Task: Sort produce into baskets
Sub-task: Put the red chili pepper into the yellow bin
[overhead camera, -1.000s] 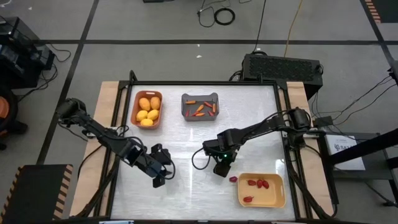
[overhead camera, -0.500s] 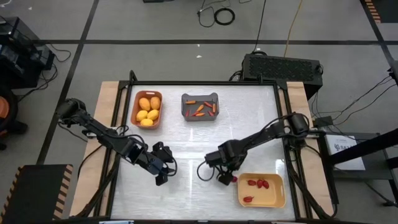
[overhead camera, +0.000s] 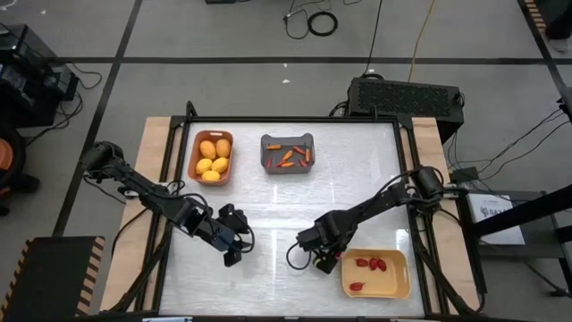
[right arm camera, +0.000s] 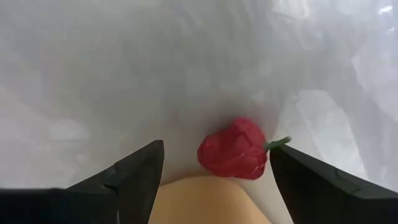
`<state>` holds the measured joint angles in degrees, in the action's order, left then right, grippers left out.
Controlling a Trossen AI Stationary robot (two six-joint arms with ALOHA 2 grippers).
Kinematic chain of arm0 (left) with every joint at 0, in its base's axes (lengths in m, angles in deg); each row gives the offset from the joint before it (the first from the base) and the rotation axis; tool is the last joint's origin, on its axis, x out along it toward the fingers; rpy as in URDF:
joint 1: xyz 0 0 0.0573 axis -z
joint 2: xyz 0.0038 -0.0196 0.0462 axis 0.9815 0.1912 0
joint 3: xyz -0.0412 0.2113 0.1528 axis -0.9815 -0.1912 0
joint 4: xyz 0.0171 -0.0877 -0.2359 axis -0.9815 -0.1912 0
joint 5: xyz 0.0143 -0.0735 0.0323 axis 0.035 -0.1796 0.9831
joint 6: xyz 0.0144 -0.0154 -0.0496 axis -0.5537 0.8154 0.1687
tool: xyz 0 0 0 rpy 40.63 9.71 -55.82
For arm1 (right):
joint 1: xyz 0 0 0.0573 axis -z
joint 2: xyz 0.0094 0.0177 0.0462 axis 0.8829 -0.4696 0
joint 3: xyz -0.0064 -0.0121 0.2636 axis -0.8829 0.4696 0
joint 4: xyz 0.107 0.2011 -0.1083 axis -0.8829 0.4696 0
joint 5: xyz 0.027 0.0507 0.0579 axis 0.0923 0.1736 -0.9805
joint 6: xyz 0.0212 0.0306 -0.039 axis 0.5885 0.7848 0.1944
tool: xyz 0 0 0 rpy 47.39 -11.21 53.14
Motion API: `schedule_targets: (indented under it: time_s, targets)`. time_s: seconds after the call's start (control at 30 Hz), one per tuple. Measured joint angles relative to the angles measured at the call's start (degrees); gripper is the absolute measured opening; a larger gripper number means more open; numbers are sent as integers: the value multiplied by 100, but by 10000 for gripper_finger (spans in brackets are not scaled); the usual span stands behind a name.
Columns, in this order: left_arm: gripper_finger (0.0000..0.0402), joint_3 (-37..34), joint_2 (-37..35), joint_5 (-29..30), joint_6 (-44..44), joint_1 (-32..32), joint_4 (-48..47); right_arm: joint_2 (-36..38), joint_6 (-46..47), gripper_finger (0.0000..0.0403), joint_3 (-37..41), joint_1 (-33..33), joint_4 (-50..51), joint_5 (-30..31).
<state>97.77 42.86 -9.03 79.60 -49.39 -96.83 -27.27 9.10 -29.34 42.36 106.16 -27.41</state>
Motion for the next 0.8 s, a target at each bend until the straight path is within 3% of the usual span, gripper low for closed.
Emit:
schedule_targets:
  time_s: [0.27,0.8]
  targets:
    - [201,0,0,0,4,0,0,0,161,269,0,-35,39,362]
    - [201,0,0,0,4,0,-3,4,125,154,0,64,42,342]
